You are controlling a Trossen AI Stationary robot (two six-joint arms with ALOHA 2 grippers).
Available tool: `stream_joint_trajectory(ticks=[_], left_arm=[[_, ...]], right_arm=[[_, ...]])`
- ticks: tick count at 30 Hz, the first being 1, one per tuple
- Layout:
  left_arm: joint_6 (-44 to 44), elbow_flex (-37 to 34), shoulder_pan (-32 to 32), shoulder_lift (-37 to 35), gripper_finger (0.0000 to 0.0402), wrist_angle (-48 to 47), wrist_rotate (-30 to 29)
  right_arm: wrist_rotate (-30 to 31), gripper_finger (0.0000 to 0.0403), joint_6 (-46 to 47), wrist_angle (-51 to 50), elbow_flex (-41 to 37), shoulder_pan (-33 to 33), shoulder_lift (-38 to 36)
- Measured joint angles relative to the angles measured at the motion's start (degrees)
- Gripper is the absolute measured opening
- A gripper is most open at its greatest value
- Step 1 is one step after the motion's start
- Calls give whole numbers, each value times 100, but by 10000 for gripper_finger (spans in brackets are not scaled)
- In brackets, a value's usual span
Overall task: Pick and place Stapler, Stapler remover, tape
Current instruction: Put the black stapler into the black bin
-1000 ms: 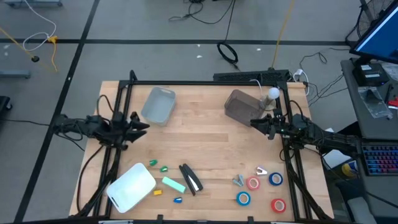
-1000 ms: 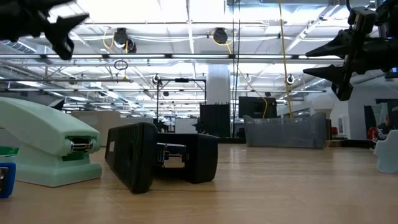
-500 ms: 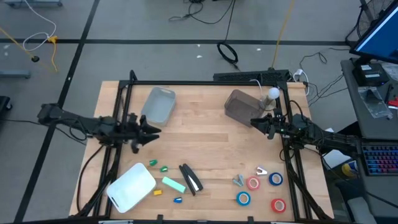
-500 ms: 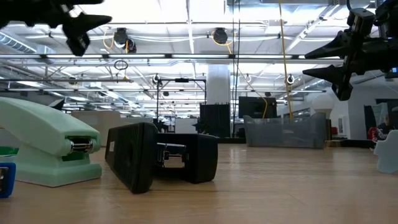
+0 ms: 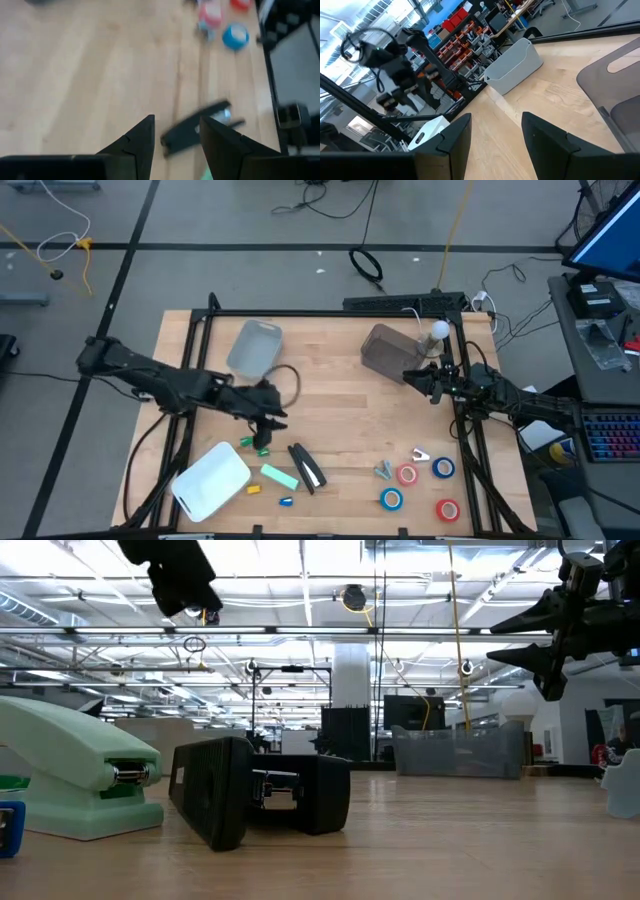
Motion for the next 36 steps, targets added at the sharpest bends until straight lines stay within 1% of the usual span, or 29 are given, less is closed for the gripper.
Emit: stream_joint_trajectory(ticks=[5,10,31,33,36], left_arm=[[49,13,0,396,154,-62,559],[126,13,0,492,154,-56,1054],[170,13,7,488,155,43,1045],[236,13,7,487,163,89,1040],[313,13,7,487,196,122,1006]], right_arm=[[-1,167,-151,-4,0,0,0],[-2,167,-251,-7,0,0,0],[-2,167,-238,-7,0,0,0],[-2,167,-237,-7,0,0,0],[-2,167,-236,-7,0,0,0]])
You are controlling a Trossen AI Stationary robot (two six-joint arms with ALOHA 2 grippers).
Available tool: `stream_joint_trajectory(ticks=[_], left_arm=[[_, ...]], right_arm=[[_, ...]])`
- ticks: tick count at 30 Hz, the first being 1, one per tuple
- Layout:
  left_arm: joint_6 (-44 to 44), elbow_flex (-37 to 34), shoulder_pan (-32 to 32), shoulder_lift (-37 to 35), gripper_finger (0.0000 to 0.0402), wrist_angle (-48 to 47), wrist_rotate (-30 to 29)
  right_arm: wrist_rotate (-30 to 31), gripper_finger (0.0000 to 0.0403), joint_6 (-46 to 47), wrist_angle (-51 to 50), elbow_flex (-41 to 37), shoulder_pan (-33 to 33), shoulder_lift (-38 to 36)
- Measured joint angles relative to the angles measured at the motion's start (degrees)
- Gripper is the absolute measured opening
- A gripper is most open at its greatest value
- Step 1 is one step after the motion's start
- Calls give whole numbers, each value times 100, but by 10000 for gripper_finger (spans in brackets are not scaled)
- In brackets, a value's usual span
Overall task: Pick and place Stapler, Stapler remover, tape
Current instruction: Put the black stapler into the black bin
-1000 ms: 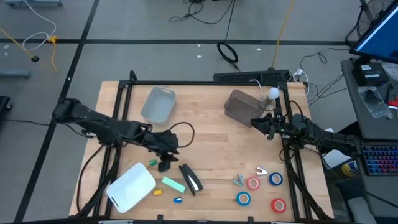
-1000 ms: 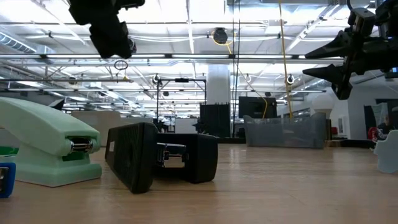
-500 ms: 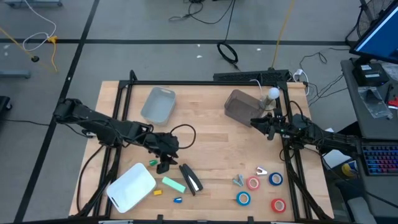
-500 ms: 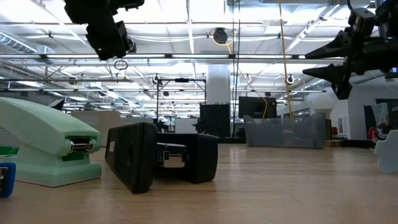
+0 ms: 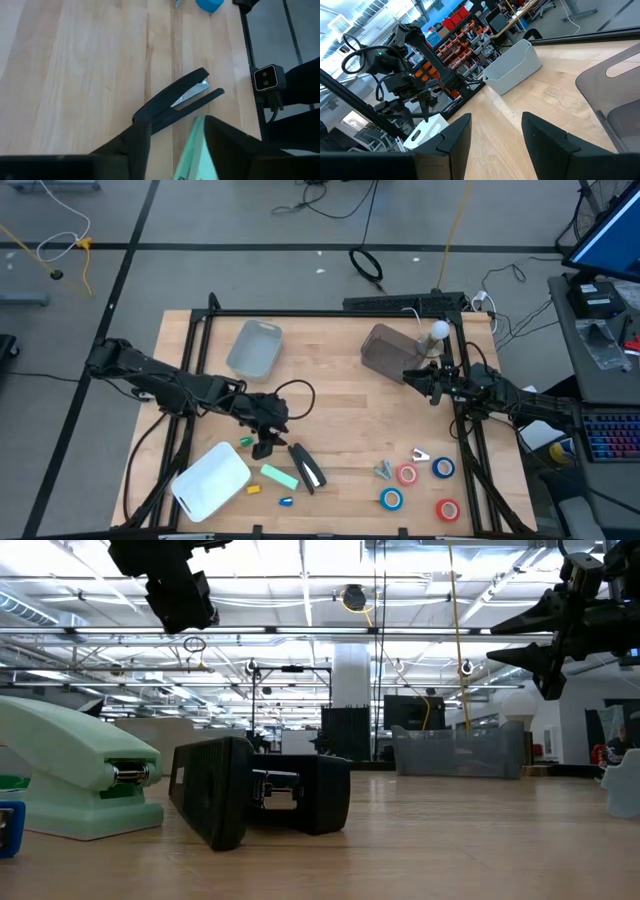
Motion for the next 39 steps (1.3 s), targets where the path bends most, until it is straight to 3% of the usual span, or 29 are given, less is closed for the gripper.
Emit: stream_joint_trajectory(ticks=[7,10,13,25,39], left_arm=[[-28,0,0,0,295,8,-592],[-202,0,0,0,322,24,-645],[201,0,0,0,339,22,-638],[3276,-4,-42,446,354,-316,-469],[4356,899,-45,2028,354,-541,-380]], right_arm=[[0,167,0,-1,0,0,0],[0,167,0,-2,0,0,0],[0,167,0,-2,0,0,0],[22,167,0,-13,-2,2,9],[26,167,153,-42,-9,0,50]])
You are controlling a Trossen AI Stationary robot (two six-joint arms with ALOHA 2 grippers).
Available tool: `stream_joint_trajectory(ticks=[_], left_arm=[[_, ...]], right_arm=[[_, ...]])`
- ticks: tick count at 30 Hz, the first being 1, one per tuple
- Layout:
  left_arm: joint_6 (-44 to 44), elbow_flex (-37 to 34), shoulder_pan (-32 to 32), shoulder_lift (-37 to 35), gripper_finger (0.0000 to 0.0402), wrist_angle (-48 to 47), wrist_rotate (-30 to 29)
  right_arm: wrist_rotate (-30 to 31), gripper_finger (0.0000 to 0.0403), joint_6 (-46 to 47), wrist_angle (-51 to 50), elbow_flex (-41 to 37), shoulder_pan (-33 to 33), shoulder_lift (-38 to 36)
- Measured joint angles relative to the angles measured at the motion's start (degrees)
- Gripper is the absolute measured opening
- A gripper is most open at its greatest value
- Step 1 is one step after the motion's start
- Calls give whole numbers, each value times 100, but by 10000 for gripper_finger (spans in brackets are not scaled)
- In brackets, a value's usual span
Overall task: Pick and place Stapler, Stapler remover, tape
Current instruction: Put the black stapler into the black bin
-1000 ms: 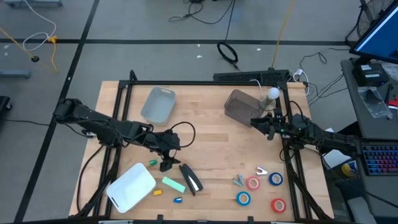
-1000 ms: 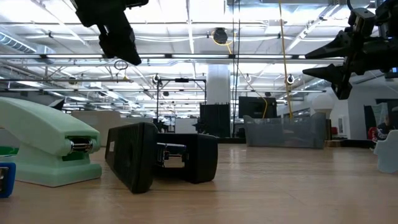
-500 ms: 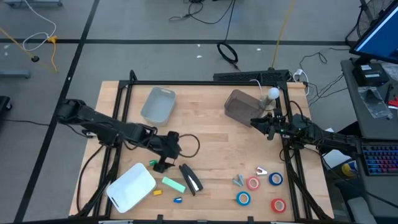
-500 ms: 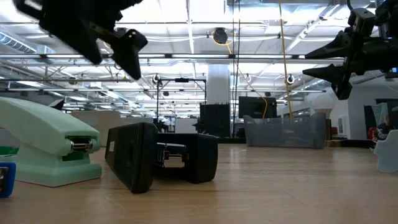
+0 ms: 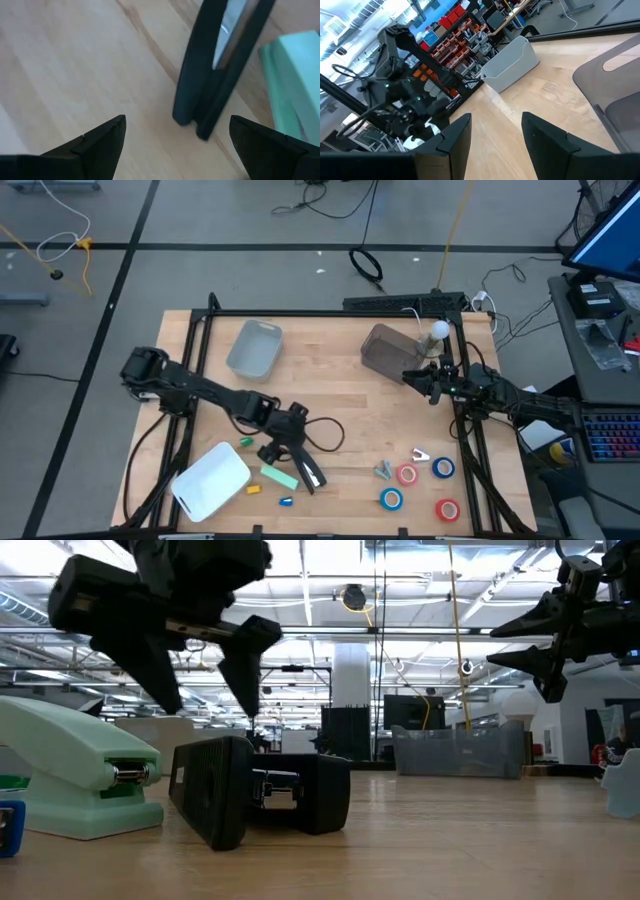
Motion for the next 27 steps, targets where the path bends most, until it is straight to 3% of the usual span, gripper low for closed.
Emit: stream_joint_trajectory(ticks=[8,19,27], left_arm=[[97,465,-142,563,354,-251,564],[122,463,-202,919,353,-185,91],[222,463,-201,1250,353,-162,177]], right_arm=[[0,167,0,-9,0,0,0],[-2,167,0,2,0,0,0],[-2,167,0,2,0,0,0]])
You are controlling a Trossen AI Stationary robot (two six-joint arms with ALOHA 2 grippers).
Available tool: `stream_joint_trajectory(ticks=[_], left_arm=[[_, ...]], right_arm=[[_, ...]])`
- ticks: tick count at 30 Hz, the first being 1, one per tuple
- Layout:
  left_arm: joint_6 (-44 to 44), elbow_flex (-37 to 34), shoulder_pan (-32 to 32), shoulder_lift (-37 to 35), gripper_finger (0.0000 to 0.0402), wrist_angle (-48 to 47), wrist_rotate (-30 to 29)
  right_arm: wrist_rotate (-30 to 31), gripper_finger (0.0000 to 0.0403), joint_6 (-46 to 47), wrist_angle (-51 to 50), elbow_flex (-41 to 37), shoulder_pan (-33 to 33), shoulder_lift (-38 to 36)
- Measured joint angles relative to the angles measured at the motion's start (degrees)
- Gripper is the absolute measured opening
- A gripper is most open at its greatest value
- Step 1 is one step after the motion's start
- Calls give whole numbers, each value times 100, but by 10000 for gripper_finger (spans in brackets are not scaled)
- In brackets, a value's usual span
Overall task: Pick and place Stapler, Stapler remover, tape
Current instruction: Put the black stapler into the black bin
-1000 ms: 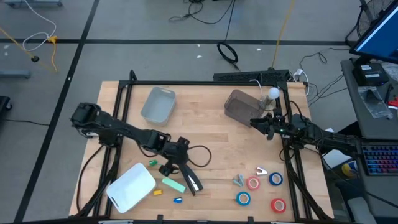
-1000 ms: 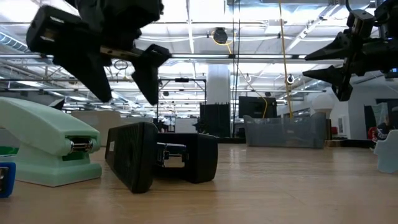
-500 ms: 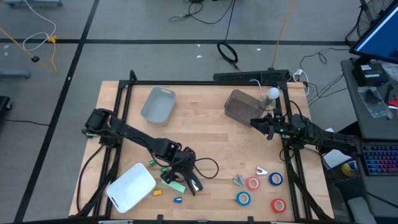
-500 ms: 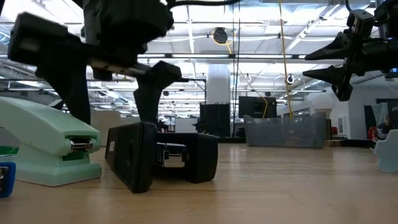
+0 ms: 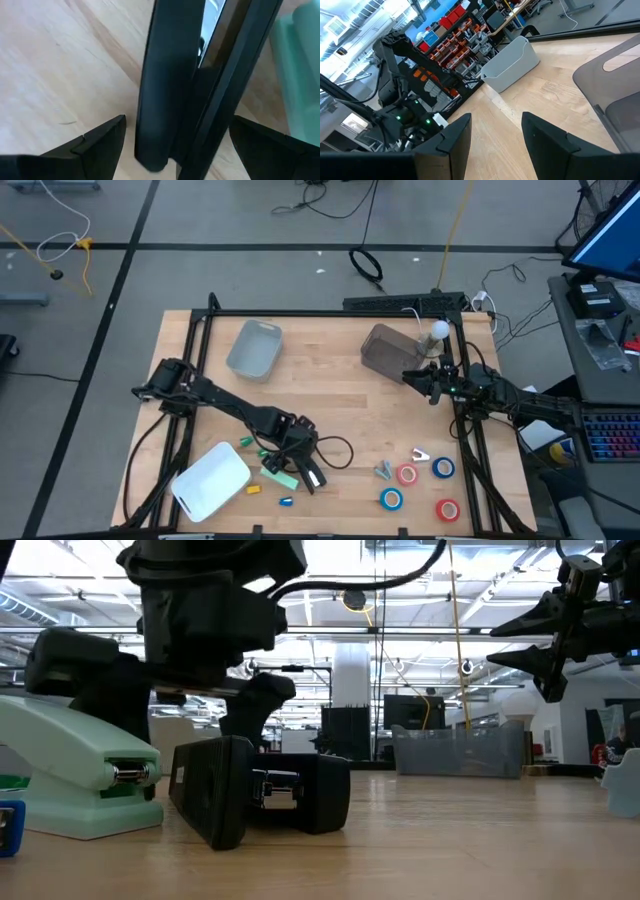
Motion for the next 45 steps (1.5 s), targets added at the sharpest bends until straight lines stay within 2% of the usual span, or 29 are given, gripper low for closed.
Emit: stream_joint_trajectory(ticks=[10,18,26,32,37,45], left_arm=[[-241,-2,32,31,354,377,-45],[-1314,-4,32,28,354,377,-45],[-1348,-4,32,24,354,384,-42],[-992,-4,32,22,352,392,-231],[-585,-4,16,15,313,403,-730],[-548,-4,16,9,216,424,-790]], right_arm=[[-2,167,0,1,3,0,0],[-2,167,0,1,9,1,0],[-2,167,0,0,9,0,0],[-2,167,-2,0,9,1,0],[-2,167,-2,0,9,0,0],[-2,167,-2,0,9,1,0]])
